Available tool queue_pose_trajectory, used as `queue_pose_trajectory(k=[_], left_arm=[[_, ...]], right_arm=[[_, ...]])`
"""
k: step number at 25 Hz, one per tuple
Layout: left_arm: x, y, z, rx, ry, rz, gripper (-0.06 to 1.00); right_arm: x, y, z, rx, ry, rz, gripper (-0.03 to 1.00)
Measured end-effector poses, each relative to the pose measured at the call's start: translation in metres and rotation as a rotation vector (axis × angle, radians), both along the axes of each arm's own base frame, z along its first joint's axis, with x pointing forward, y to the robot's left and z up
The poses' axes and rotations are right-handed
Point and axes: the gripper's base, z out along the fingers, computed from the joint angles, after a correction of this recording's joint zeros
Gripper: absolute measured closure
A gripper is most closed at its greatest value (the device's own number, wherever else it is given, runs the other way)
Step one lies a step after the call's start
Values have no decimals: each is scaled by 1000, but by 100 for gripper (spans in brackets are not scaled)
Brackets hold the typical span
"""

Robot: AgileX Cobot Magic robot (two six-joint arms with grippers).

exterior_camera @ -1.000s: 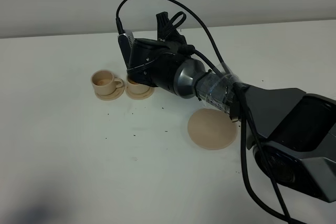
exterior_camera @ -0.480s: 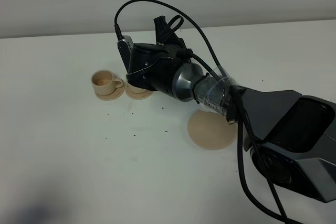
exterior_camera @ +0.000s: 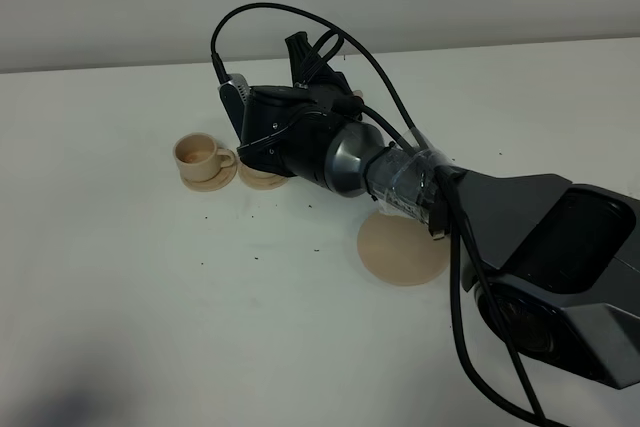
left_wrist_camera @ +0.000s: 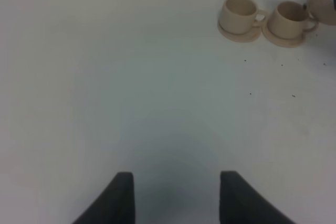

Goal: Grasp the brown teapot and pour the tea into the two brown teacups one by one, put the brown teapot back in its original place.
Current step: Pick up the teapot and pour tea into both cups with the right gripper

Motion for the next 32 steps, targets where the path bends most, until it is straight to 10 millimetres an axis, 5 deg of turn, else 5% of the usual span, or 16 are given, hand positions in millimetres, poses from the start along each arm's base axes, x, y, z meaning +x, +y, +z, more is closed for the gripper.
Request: queue_pose_trajectory(k=[32], left_arm=[[0,0,0,1,0,-1,55]], right_arm=[[3,4,4,-50,-54,87,86]])
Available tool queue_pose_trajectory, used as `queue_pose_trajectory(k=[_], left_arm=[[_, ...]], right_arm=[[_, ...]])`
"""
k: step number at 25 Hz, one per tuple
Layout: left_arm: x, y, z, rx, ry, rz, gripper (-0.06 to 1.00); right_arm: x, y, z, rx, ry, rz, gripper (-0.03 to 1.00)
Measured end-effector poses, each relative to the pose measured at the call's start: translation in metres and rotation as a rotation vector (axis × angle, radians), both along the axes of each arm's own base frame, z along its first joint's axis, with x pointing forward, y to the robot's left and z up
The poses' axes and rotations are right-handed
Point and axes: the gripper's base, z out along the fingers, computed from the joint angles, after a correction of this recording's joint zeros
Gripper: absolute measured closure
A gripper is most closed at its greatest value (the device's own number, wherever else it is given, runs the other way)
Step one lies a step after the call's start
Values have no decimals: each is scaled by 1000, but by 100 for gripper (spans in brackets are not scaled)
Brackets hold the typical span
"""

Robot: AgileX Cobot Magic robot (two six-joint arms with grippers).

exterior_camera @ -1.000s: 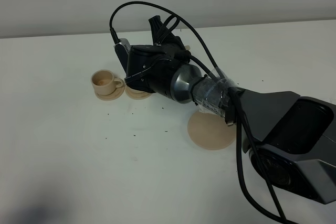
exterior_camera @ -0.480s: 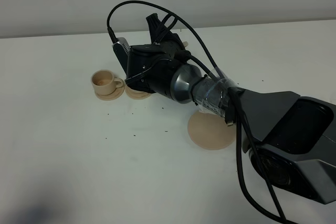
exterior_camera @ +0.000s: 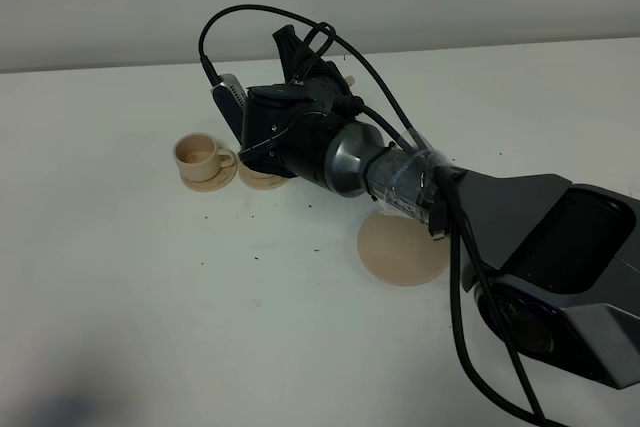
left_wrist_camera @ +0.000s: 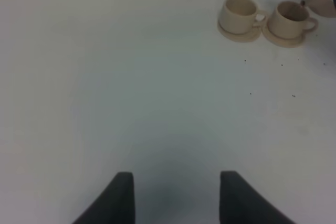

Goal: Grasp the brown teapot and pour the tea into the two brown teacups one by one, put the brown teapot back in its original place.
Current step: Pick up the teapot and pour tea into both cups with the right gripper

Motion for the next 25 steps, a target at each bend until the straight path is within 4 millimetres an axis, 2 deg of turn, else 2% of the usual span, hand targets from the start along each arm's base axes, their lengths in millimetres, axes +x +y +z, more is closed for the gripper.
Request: queue_pose_trajectory(k=[25], left_arm=[[0,0,0,0,0,0,55]], right_arm=[[3,2,4,-18,-50,43,86]])
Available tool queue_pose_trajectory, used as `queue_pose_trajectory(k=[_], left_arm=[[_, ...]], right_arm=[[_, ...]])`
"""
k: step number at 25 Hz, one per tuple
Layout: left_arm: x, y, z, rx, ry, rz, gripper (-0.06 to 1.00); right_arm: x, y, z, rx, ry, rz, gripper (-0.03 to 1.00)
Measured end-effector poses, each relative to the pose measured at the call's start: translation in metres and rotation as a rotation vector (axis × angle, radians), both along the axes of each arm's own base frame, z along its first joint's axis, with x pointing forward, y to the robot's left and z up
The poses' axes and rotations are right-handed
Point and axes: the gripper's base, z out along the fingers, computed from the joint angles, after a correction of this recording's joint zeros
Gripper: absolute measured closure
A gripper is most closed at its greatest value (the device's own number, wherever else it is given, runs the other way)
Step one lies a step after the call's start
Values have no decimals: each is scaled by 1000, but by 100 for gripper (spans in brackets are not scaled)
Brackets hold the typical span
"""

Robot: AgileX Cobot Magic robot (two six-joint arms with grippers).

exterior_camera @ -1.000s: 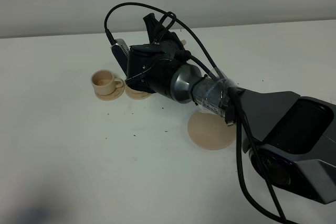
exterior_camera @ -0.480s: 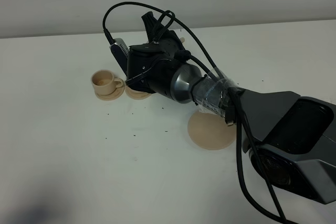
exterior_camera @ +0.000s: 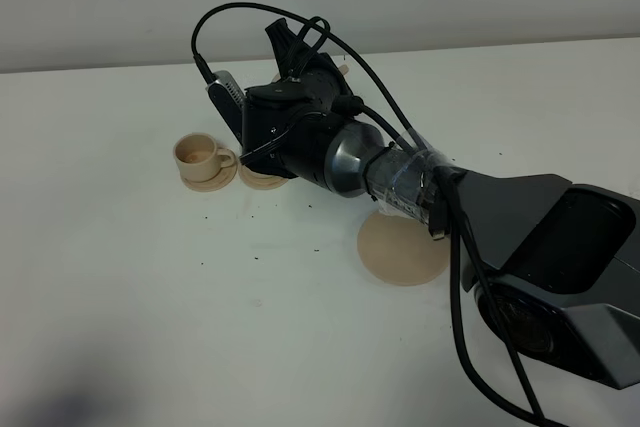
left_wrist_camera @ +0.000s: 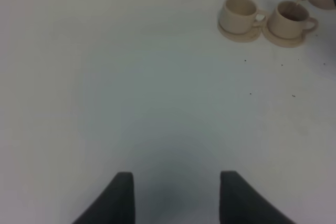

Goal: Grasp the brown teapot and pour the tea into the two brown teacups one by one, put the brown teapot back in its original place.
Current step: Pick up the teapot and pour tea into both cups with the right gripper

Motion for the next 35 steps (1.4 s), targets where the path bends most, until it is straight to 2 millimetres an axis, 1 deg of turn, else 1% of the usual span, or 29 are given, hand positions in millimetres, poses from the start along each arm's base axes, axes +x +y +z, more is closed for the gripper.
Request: queue_pose_trajectory(k=[35], left_arm=[[0,0,0,0,0,0,55]], right_arm=[[1,-1,2,-20,-18,-4,86]])
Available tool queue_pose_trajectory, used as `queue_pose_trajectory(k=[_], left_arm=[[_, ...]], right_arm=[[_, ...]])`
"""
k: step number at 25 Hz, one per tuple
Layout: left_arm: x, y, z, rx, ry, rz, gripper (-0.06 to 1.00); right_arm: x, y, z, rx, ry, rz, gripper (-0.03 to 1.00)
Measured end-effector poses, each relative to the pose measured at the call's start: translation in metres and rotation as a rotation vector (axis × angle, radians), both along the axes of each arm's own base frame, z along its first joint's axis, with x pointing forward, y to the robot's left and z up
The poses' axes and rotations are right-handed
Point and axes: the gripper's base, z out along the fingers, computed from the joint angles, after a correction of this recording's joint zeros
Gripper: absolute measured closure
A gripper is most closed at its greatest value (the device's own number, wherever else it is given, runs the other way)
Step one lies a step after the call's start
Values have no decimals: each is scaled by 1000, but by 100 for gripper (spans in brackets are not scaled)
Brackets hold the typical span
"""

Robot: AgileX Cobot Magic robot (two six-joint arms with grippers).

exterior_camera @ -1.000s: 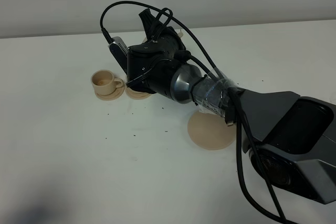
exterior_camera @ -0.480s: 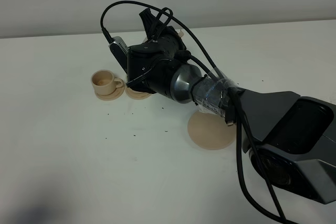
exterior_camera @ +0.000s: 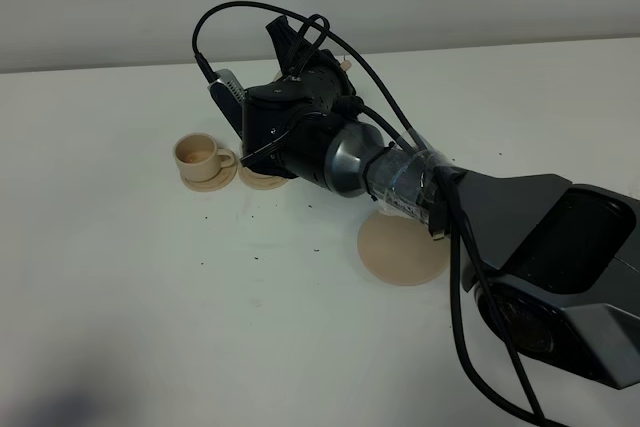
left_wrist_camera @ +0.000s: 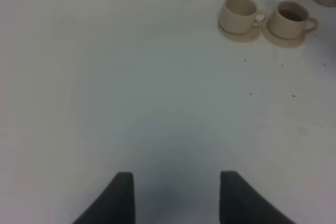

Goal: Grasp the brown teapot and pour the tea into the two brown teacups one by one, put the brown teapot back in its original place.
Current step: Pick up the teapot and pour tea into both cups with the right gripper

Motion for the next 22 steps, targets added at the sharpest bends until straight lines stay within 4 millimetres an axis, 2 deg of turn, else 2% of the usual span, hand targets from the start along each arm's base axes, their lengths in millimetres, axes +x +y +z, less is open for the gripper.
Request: queue_pose_trajectory(k=[22], left_arm=[[0,0,0,0,0,0,55]], right_arm=[[-3,-1,-5,77,56,-61,86]])
